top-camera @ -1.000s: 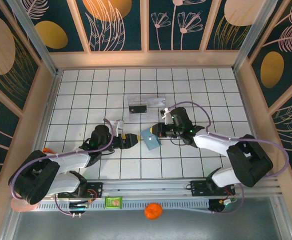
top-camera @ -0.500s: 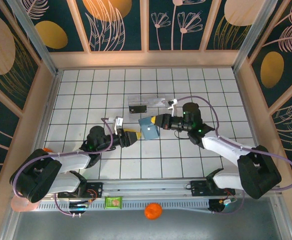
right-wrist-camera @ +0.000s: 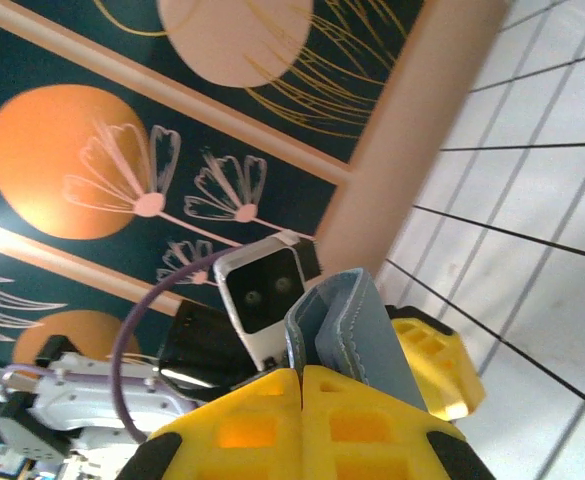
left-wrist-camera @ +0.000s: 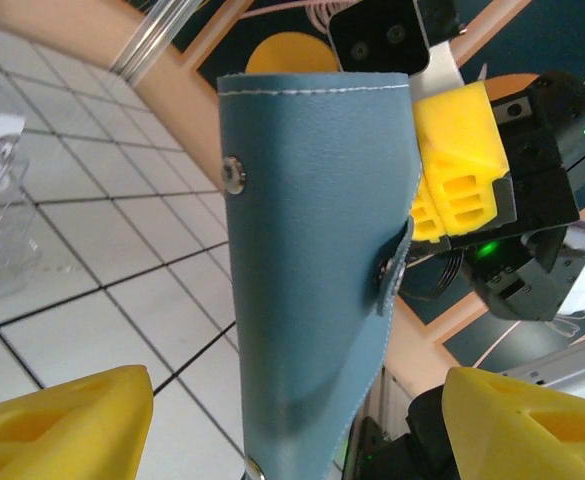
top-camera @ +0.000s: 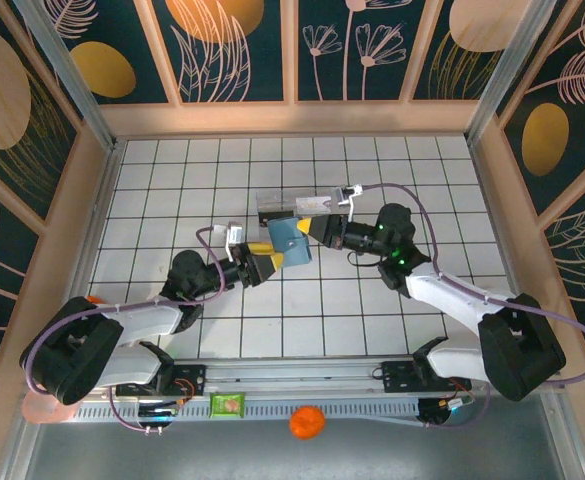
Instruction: Take the credit cards out of the card holder
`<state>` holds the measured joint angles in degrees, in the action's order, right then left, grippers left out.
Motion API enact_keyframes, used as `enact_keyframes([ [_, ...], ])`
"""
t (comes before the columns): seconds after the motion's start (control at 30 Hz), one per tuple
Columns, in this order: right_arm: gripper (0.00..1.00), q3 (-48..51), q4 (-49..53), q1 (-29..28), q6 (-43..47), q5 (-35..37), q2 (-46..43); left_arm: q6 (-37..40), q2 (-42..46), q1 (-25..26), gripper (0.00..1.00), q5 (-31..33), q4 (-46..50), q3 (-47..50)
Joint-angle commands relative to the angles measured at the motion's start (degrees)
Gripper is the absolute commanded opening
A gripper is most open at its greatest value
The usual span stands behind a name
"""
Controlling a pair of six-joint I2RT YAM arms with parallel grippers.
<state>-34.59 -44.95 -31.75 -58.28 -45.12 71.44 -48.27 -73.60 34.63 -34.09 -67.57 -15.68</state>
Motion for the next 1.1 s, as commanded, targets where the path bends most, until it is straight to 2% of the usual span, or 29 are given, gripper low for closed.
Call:
enact_keyframes([
  [0.0, 0.0, -0.9, -10.3, -0.1, -5.3, -1.7, 1.0, -1.4, 0.6, 0.4, 0.74, -1.6, -6.4, -2.1],
  [0.07, 0.0, -1.1, -10.9, -0.2, -5.7, -1.6, 2.0, -2.3, 0.5, 0.4, 0.71, -2.1, -7.6, -2.3],
  [0.3, 0.0, -0.7, -13.0, -0.2, -6.9, -0.9, 5.3, -3.8, 1.2, 0.5, 0.44, -2.4, -8.1, -1.4],
  [0.57, 0.0, -2.0, -12.0, 0.0, -6.6, -0.8, 8.1, -3.3, 1.7, 0.5, 0.26, -1.4, -4.6, -1.0],
  [0.7, 0.0, -3.4, -7.2, 0.0, -4.1, -0.3, 8.0, -2.8, 2.6, 0.6, 0.14, 0.7, -1.6, -1.0],
  [0.77, 0.0, -5.1, 1.1, 0.1, 0.3, 2.0, 6.9, -2.5, 3.1, 0.6, 0.05, 2.0, 0.3, -1.4],
  [0.8, 0.07, -5.9, 5.6, 0.1, 2.5, 3.6, 6.0, -2.4, 3.4, 0.8, 0.0, 2.9, 1.9, -1.7],
  [0.87, 0.26, -8.1, 16.5, 0.0, 7.9, 8.2, 4.2, -2.2, 4.3, 1.0, 0.0, 4.4, 3.6, -2.0],
  [0.93, 0.4, -9.5, 24.4, 0.0, 11.7, 13.0, 2.4, -1.4, 5.2, 1.5, 0.0, 6.8, 6.8, -2.8],
  [1.07, 0.49, -11.9, 37.7, -2.3, 17.6, 27.0, -2.3, 0.9, 5.8, 3.2, 0.0, 12.4, 15.7, -5.6],
])
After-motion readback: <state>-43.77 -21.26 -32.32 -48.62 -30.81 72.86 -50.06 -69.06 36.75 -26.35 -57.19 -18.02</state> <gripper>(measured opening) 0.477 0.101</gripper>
